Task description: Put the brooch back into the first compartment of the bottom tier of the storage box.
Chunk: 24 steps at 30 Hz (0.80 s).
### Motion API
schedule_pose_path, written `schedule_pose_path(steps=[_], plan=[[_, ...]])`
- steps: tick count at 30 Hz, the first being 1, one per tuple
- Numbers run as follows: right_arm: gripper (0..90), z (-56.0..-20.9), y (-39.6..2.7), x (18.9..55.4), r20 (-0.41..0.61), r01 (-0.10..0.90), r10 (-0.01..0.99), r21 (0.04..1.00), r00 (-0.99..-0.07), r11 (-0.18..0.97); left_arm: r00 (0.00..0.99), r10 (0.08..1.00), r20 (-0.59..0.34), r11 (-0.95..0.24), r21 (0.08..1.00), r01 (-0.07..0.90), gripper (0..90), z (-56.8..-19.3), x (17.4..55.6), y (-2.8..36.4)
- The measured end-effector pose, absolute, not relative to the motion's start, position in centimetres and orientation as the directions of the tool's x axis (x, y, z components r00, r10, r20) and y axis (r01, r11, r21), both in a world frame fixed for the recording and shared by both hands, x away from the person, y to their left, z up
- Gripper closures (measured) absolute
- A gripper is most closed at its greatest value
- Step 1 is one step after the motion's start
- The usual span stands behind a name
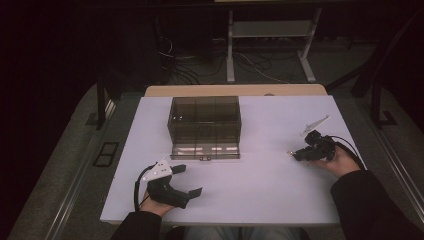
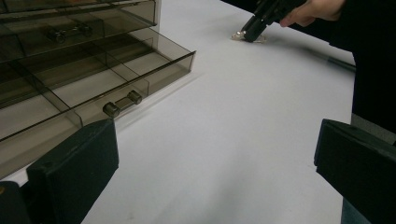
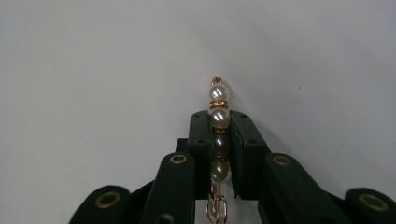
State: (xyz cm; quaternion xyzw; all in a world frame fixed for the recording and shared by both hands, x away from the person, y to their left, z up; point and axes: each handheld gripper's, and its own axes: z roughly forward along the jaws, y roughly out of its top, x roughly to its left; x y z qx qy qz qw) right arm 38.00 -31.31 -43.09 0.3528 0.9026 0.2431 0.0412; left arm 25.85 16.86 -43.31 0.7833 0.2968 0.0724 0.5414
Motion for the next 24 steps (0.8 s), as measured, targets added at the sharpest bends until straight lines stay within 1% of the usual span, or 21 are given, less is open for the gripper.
schedule_pose_path(steps=[10,24], plan=[[79.1,-42.8,-30.9,37.9,0.107,0.612,0.649,0.477,-0.753,0.631,0.812,0.544,-0.211,-0.235,0.89,0.389,0.0,-43.3,25.9,16.8],[79.1,-41.6,-30.6,37.8,0.137,0.605,0.643,0.527,-0.754,0.597,0.812,0.544,-0.21,-0.237,0.89,0.389,0.0,-43.3,25.9,16.9]])
